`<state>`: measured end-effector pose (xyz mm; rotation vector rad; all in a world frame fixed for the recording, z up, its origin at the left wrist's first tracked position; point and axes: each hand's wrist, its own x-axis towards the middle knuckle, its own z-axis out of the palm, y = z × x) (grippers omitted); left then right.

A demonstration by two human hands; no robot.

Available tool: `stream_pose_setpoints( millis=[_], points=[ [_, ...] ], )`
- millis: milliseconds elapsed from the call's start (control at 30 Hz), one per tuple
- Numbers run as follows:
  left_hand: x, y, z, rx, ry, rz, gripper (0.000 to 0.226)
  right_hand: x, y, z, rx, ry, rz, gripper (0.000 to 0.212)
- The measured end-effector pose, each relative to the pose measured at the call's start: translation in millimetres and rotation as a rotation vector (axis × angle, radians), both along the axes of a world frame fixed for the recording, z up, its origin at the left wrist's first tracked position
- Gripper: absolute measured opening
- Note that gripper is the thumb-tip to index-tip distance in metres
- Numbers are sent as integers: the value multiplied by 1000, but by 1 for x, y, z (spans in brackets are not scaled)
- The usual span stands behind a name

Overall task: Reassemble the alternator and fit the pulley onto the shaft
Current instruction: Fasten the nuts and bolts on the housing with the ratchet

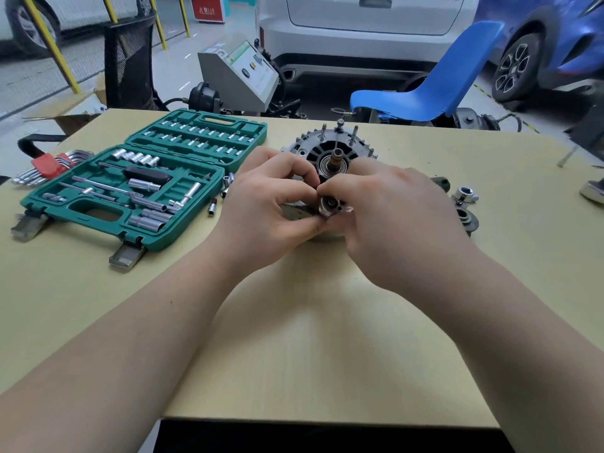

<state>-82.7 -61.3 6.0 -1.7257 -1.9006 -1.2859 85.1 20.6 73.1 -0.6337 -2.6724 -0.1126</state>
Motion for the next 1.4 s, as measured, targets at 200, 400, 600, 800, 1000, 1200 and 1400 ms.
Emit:
stream_pose_setpoints(
  millis=[200,400,600,800,1000,1200,1400],
  points=[
    [-2,0,-1,4,5,-15,28,1,4,-11,-130,136,-28,29],
    [-2,0,0,0,-9,-20,15,3,5,-18,-246,222,16,25],
    [-2,-1,-1,-3,28,-2,11,4,9,-7,-160,131,43,17],
    [-5,1,-3,5,21,-34,32,1,5,-14,-148,173,7,25],
    [-4,2,-3,7,39,-13,10,5,13,-12,-246,178,144,21],
    [-3,1,-3,19,31,-17,14,15,15,-33,-366,318,84,27],
    [-11,-2,0,-22,27,-22,38,24,15,-42,-425,491,126,20]
  ],
)
